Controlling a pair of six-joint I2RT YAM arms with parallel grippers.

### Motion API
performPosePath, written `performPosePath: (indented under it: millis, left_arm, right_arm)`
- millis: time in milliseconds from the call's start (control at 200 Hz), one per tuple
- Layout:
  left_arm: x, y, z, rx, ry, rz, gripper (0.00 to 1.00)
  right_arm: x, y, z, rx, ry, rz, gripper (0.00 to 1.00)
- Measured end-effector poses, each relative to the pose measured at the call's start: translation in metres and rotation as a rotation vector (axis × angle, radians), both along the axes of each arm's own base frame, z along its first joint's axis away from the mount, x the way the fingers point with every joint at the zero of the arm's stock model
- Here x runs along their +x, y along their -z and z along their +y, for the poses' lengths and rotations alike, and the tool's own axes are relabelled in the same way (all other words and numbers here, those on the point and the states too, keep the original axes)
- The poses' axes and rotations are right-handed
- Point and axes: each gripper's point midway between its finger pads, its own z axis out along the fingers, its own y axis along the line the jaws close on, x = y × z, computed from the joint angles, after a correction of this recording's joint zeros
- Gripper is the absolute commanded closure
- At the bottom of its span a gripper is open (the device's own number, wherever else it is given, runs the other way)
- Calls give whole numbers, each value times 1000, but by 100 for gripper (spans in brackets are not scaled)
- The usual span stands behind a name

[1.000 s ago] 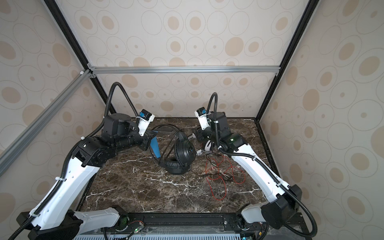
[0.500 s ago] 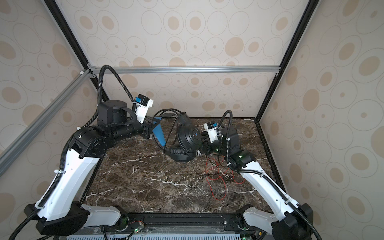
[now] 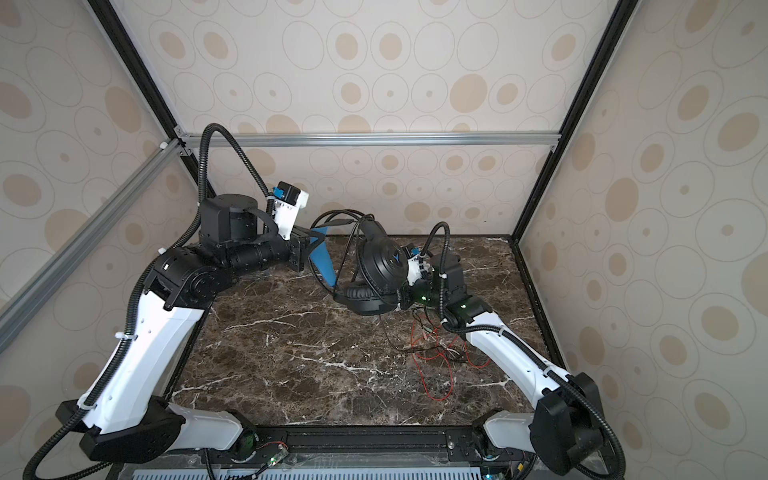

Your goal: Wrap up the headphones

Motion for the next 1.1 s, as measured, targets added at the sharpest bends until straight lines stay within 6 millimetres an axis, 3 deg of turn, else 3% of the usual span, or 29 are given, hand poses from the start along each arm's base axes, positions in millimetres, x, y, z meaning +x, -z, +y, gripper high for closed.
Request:
performPosePath:
  millis: [185,505,880,1100]
  left_arm:
    - [0,-7,0,-22,-5,-7,100]
    - [8,-8,-9,-50,-1,17,100]
    - [11,-17,-10,-92,-16,13,100]
    - [14,-22,-9,-125,-39,13,100]
  right_arm:
    - [4,-1,0,-23,-1,-54,22]
    - [43,48,9,-53,66,14,26]
    - [70,72,20,12,104,58,33]
    - [72,91,22,48,116,105,50]
